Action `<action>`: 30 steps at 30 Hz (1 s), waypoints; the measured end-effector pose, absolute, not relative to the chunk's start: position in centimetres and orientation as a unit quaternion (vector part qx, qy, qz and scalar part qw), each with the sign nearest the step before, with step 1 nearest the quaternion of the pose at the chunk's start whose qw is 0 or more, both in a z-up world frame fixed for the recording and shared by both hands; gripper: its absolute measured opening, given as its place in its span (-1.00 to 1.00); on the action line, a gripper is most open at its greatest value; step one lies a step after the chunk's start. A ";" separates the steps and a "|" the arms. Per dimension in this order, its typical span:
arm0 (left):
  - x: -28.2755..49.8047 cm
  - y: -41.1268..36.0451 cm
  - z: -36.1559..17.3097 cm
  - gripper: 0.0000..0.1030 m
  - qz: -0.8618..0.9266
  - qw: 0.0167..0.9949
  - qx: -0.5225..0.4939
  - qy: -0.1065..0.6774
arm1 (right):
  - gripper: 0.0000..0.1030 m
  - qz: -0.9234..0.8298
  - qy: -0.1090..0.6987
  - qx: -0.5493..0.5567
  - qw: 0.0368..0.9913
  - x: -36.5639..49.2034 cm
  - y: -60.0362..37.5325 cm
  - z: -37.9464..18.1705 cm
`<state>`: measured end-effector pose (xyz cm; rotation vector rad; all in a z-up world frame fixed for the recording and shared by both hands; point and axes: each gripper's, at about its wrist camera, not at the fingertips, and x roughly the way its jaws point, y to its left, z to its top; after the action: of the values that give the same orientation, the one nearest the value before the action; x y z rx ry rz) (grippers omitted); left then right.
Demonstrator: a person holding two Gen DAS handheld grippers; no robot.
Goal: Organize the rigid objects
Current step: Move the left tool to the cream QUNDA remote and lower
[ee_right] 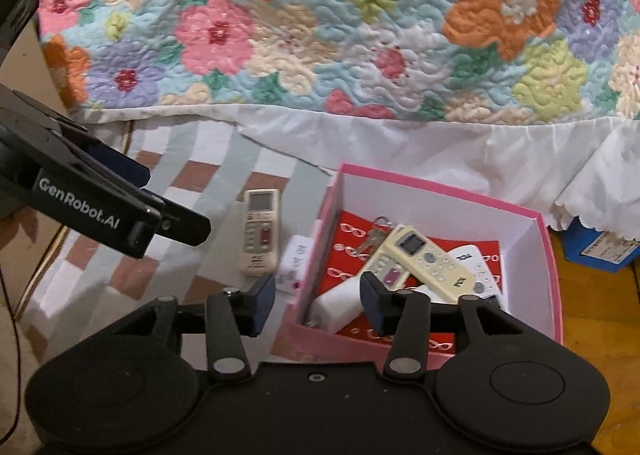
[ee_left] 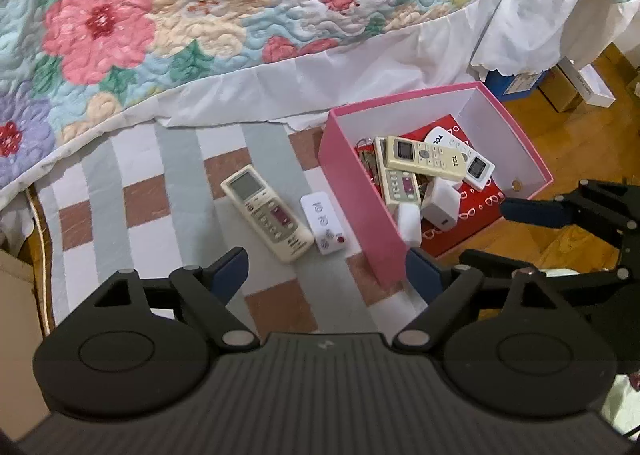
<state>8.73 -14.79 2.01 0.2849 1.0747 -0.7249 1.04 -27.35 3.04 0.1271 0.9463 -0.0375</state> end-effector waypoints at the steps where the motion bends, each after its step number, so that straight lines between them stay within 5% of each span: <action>1: 8.6 -14.1 2.0 0.70 -0.335 0.789 0.128 0.500 | 0.16 -0.014 0.457 0.060 0.887 1.0 -26.8 3.2; 17: 10.0 -5.8 -1.4 0.72 -0.289 0.801 0.076 0.519 | 0.44 0.037 0.489 -0.024 0.871 3.0 -18.5 3.1; 23: 11.3 -4.3 -4.0 0.80 -0.262 0.805 0.061 0.529 | 0.45 0.050 0.497 -0.034 0.866 4.4 -16.7 1.2; 27: 12.2 -3.5 -5.9 0.83 -0.254 0.813 0.051 0.522 | 0.70 0.055 0.496 -0.039 0.866 5.6 -15.4 -1.3; 30: 12.6 -3.0 -7.4 0.84 -0.249 0.818 0.042 0.516 | 0.70 0.067 0.488 -0.052 0.869 6.3 -14.4 -3.6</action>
<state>12.64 -3.02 -7.38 0.0904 1.0999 -0.5315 6.32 -14.40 -3.59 -0.1093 1.0211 0.1404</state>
